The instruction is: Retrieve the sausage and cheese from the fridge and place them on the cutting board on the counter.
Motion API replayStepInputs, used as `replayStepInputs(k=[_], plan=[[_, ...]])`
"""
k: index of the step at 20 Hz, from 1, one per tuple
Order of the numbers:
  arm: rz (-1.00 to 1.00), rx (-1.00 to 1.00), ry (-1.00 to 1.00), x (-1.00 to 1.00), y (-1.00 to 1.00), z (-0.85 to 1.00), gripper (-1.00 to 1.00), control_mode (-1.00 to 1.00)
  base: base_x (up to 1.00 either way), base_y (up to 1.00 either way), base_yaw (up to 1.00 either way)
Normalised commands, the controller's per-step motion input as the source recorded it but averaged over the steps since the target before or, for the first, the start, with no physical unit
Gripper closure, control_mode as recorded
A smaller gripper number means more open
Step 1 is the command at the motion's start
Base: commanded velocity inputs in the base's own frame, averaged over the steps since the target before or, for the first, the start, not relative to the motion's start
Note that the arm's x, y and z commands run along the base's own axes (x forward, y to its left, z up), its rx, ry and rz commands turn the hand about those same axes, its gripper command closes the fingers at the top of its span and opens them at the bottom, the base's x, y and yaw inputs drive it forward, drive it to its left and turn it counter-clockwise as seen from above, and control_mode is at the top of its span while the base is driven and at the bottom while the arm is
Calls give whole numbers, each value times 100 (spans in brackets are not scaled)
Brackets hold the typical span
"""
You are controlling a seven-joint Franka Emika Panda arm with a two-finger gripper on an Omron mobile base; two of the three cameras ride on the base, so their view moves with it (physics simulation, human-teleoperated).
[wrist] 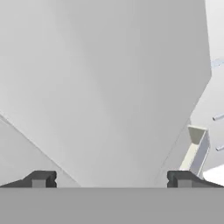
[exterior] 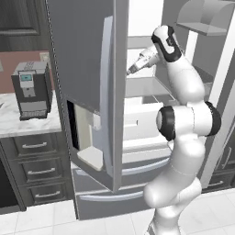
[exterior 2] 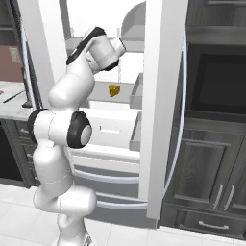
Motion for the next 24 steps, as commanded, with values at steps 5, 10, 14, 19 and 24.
replayStepInputs(k=[5, 10, 14, 19, 24], plan=[[28, -8, -18, -53, 100, 0, -100, -100, 0, 0, 0], [15, -8, -32, -88, 99, 0, -100, -100, 0, 0, 0], [7, 0, -31, -94, 68, 0, -100, -100, 0, 0, 0], [0, 4, -13, -58, 29, 0, -100, -100, 0, 0, 0], [-4, 21, -1, -7, 2, 0, -100, -100, 0, 0, 0]])
